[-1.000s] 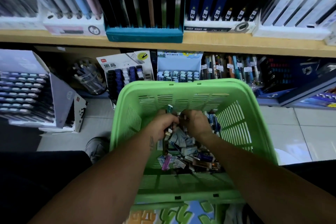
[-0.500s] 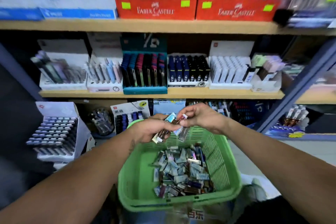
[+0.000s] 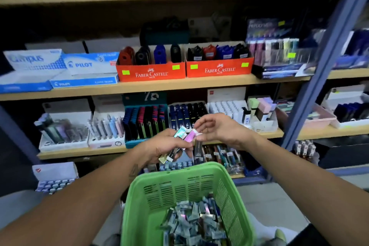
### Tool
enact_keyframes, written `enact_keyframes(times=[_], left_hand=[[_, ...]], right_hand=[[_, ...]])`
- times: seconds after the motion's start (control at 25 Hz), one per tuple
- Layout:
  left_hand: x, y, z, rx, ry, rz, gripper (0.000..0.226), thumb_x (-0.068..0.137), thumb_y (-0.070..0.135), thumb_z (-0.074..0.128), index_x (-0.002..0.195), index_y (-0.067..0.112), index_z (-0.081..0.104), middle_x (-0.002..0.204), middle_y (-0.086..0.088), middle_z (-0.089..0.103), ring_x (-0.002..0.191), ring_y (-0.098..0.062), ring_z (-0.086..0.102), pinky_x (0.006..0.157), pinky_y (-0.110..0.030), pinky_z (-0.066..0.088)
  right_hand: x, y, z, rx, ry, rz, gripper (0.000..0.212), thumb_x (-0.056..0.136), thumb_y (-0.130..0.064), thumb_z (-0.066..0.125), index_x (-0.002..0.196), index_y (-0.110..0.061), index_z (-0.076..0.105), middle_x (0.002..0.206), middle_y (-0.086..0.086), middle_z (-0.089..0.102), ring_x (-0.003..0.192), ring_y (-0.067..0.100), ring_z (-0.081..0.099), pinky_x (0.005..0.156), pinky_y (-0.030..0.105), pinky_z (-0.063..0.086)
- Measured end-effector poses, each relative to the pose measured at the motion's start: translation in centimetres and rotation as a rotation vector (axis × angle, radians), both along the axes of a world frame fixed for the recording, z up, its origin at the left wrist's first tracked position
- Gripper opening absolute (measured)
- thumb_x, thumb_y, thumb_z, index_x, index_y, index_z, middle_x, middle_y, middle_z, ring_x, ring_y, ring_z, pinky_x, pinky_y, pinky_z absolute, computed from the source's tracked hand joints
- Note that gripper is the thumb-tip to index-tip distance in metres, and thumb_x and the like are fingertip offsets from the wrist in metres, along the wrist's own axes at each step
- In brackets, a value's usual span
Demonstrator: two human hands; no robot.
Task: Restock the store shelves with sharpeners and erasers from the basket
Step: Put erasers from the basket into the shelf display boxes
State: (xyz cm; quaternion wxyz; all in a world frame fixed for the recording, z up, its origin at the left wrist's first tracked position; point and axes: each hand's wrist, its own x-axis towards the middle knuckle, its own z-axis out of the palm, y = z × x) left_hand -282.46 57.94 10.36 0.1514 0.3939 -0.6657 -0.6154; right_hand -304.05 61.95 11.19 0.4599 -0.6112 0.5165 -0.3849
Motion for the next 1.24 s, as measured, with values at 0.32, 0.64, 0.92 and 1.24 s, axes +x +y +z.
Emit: enact_keyframes(times=[0.32,0.64,0.92,1.24], left_hand=[[-9.7,-0.8,9.2,-0.257,0.337,0.153,0.005,0.094,0.007,0.064,0.093,0.004,0.068,0.08,-0.019,0.071,0.045,-0.016,0.046,0.045,-0.026,0.036],[-19.6,-1.2,14.9,-0.3,0.543,0.24,0.005,0.09,0.004,0.066,0.092,0.005,0.071,0.068,-0.011,0.066,0.051,-0.013,0.055,0.044,-0.021,0.039],[-22.1,-3.3,16.6,-0.322,0.461,0.252,0.013,0.089,0.007,0.067,0.094,-0.005,0.07,0.069,-0.012,0.067,0.046,-0.014,0.049,0.044,-0.023,0.039],[-22.6,-3.9,16.6,-0.287,0.453,0.256,0.01,0.089,0.005,0.068,0.093,-0.004,0.07,0.068,-0.012,0.066,0.043,-0.008,0.053,0.042,-0.021,0.039]], right_hand=[[-4.8,-1.2,10.2,-0.334,-0.228,-0.372,0.018,0.076,-0.001,0.082,0.092,0.0,0.073,0.093,0.02,0.073,0.084,0.026,0.07,0.076,0.036,0.06],[-12.3,0.4,16.0,-0.432,-0.243,-0.577,0.01,0.085,-0.013,0.078,0.086,-0.004,0.072,0.081,0.017,0.071,0.07,0.024,0.066,0.062,0.036,0.058],[-18.2,-0.5,19.3,-0.354,0.23,-0.572,0.029,0.086,0.005,0.071,0.103,-0.019,0.068,0.078,0.004,0.062,0.066,0.014,0.062,0.067,0.025,0.055],[-19.4,-1.7,19.5,-0.378,0.112,-0.608,0.028,0.082,0.014,0.069,0.094,-0.012,0.067,0.08,0.009,0.066,0.07,0.022,0.071,0.069,0.033,0.061]])
